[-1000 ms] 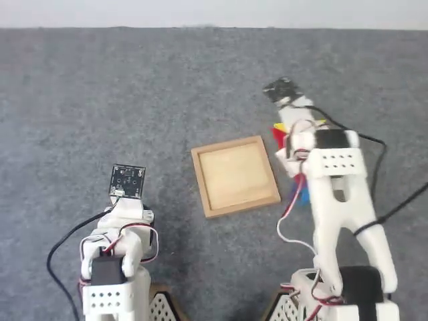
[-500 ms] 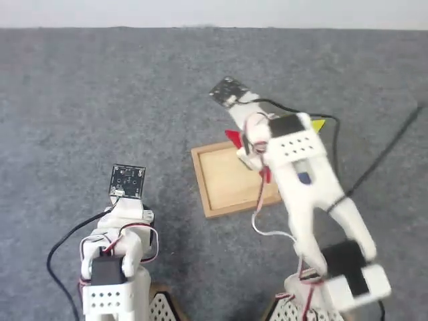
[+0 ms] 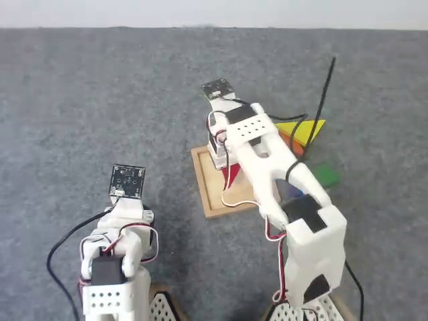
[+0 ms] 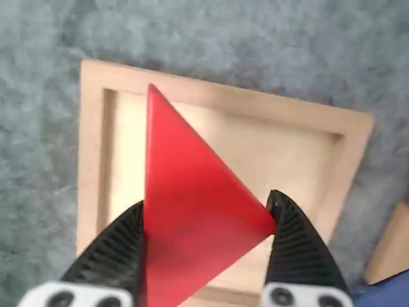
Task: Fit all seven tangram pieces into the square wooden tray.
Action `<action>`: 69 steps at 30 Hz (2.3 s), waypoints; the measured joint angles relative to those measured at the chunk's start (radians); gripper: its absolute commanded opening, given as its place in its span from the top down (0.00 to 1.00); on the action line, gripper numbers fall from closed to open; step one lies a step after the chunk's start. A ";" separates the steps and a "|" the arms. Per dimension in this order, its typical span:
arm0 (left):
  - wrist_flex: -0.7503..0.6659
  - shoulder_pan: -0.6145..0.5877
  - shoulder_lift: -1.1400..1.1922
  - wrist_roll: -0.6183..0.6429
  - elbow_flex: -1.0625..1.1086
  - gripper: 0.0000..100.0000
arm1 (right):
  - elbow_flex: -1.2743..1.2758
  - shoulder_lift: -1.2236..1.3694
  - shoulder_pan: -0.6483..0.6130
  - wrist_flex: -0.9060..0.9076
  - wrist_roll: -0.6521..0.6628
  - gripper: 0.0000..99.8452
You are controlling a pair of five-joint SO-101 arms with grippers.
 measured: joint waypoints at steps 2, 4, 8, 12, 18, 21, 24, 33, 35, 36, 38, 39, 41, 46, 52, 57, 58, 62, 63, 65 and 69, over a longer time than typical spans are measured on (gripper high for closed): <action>0.000 0.000 0.000 0.000 0.000 0.98 | 0.000 0.003 -0.025 0.000 -0.040 0.90; 0.000 0.000 0.000 0.000 0.000 0.98 | 0.000 0.003 -0.052 0.002 -0.064 0.90; 0.000 0.000 0.000 0.000 0.000 0.98 | 0.000 0.003 -0.072 0.002 -0.080 0.90; 0.000 0.000 0.000 0.000 0.000 0.98 | 0.000 0.008 -0.068 0.008 -0.080 0.89; 0.000 0.000 0.000 0.000 0.000 0.98 | 0.000 0.015 -0.069 0.029 -0.054 0.87; 0.000 0.000 0.000 0.000 0.000 0.98 | 0.000 0.015 -0.071 0.035 -0.051 0.79; 0.000 0.000 0.000 0.000 0.000 0.98 | 0.000 0.015 -0.071 0.035 -0.048 0.74; 0.000 0.000 0.000 0.000 0.000 0.98 | 0.000 0.015 -0.071 0.035 -0.023 0.73; 0.000 0.000 0.000 0.000 0.000 0.98 | 0.000 0.015 -0.071 0.035 -0.020 0.73; 0.000 0.000 0.000 0.000 0.000 0.98 | 0.000 0.015 -0.071 0.035 -0.012 0.73; 0.000 0.000 0.000 0.000 0.000 0.98 | 0.000 0.011 -0.071 0.035 0.006 0.73; 0.000 0.000 0.000 0.000 0.000 0.98 | 0.002 -0.002 -0.071 0.035 0.015 0.73; 0.000 0.000 0.000 0.000 0.000 0.98 | 0.029 -0.054 -0.071 0.035 0.025 0.73; 0.000 0.000 0.000 0.000 0.000 0.98 | 0.184 -0.278 -0.086 -0.002 0.080 0.73; 0.000 0.000 0.000 0.000 0.000 0.98 | 0.437 -0.522 0.025 -0.157 0.127 0.73; 0.000 0.000 0.000 0.000 0.000 0.98 | 0.617 -0.516 0.149 -0.411 0.149 0.81; 0.000 0.000 0.000 0.000 0.000 0.98 | 0.621 -0.502 0.150 -0.437 0.155 0.84; 0.000 0.000 0.000 0.000 0.000 0.98 | 0.624 -0.476 0.150 -0.470 0.173 0.93; 0.000 0.000 0.000 0.000 0.000 0.98 | 0.624 -0.476 0.150 -0.471 0.180 0.94; 0.000 0.000 0.000 0.000 0.000 0.98 | 0.624 -0.476 0.150 -0.476 0.186 0.97; 0.000 0.000 0.000 0.000 0.000 0.98 | 0.624 -0.476 0.150 -0.476 0.189 0.99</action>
